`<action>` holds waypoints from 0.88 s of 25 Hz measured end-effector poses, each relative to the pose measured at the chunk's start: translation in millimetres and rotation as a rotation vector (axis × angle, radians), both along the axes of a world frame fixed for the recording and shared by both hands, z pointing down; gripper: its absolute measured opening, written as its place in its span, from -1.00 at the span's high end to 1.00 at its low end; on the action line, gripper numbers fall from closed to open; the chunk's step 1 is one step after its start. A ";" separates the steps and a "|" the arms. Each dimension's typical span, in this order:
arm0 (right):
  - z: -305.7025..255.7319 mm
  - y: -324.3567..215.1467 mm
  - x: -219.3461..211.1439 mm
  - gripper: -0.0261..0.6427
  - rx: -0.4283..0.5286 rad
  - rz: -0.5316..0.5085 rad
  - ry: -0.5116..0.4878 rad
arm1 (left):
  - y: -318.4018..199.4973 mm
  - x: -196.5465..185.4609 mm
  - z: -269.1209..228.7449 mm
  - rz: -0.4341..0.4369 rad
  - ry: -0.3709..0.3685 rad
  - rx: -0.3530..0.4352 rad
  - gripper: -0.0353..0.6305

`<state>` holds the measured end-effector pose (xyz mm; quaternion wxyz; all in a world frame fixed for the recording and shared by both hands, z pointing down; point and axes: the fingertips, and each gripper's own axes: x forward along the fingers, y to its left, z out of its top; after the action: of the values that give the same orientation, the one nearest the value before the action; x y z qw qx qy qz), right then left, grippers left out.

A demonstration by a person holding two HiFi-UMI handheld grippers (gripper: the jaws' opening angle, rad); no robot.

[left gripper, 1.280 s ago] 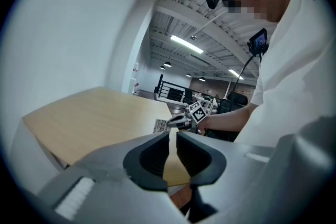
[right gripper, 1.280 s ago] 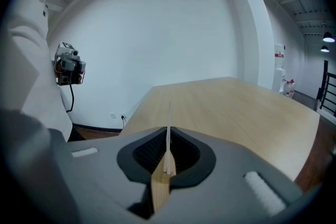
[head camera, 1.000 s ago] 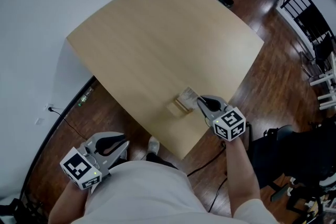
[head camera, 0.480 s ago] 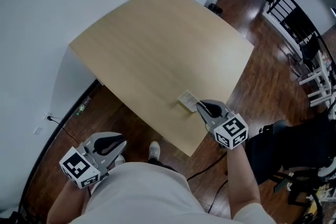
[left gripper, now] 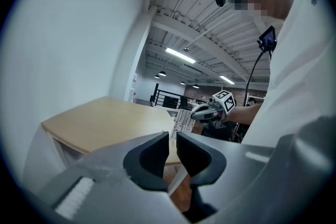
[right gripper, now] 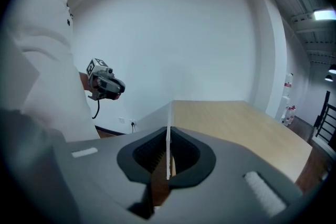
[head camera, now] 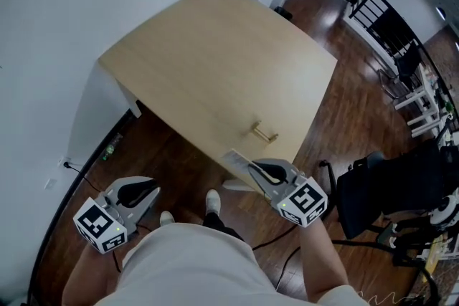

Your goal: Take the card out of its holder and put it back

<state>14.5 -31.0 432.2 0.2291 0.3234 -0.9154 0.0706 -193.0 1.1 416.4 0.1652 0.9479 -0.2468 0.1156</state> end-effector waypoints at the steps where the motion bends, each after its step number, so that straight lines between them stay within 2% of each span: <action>1: -2.6 8.9 -8.9 0.86 0.000 -0.002 -0.006 | 2.8 -4.2 0.0 0.007 0.002 0.001 0.75; 7: -10.8 62.6 -54.2 0.86 -0.020 0.001 -0.033 | 23.1 -28.0 5.4 0.048 0.013 -0.008 0.75; 12: -8.2 93.0 -68.1 0.86 -0.039 0.023 -0.036 | 37.7 -38.8 12.4 0.086 -0.001 -0.003 0.75; 16: -3.7 100.1 -64.6 0.86 -0.050 0.051 -0.042 | 41.7 -38.3 17.9 0.099 -0.011 -0.003 0.76; 22: -2.2 81.8 -33.3 0.86 -0.038 0.080 -0.035 | 37.2 -22.9 11.2 0.108 0.016 -0.007 0.74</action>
<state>-18.8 50.8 429.9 0.2162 0.3539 -0.9041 0.1027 -215.9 38.3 427.6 0.1642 0.9601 -0.1934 0.1178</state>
